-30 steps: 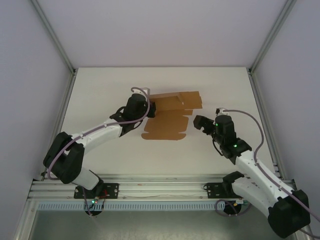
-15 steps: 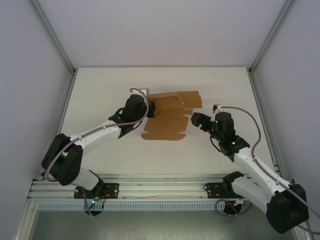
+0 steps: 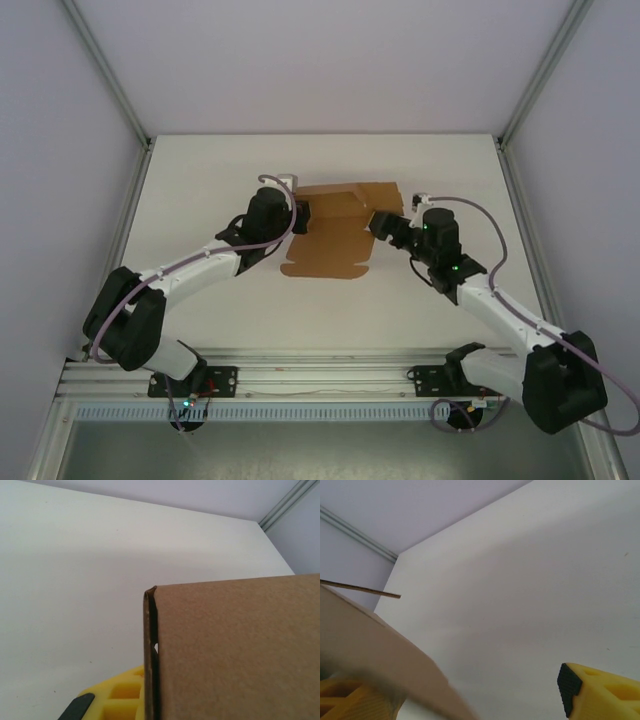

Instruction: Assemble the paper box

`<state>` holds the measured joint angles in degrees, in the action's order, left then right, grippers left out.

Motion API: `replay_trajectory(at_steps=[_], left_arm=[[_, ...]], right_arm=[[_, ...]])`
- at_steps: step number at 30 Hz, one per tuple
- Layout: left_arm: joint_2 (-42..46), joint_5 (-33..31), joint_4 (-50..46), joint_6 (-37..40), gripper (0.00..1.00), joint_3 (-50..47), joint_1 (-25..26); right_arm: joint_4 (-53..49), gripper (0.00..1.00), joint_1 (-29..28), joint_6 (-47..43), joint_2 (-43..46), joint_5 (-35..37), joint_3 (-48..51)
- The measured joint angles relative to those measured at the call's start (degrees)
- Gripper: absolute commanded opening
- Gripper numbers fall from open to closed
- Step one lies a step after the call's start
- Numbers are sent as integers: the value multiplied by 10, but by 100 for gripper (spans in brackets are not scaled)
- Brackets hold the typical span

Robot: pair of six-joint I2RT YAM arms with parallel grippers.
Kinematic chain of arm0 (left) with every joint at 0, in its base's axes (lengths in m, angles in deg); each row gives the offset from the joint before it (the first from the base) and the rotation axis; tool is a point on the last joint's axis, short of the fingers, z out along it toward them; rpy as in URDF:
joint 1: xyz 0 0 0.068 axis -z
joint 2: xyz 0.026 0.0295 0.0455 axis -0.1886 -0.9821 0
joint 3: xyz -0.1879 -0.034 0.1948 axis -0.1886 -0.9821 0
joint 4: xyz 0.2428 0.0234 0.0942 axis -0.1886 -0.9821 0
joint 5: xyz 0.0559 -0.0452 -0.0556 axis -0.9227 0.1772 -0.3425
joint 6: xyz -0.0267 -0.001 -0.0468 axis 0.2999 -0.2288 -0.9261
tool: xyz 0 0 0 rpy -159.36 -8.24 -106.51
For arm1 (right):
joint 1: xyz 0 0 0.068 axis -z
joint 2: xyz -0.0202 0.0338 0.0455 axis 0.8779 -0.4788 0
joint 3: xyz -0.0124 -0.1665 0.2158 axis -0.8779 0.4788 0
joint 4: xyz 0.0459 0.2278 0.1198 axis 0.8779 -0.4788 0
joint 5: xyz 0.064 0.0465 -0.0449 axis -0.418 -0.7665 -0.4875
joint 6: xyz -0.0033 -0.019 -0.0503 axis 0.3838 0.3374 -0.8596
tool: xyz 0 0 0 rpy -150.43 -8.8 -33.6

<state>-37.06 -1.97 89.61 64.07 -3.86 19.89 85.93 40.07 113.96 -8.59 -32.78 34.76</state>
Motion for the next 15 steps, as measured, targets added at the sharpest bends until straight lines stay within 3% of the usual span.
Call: replay_trajectory(at_steps=[8,13,15], left_arm=[[-5,-14,0,-16,0,0,-2],[-10,-30,8,-20,0,-5,-5],[-10,-35,16,-21,0,-13,-5]], right_arm=[[52,80,-16,5,-59,-31,-2],[93,66,-18,57,-110,-46,-12],[117,56,-18,84,-129,-60,-12]])
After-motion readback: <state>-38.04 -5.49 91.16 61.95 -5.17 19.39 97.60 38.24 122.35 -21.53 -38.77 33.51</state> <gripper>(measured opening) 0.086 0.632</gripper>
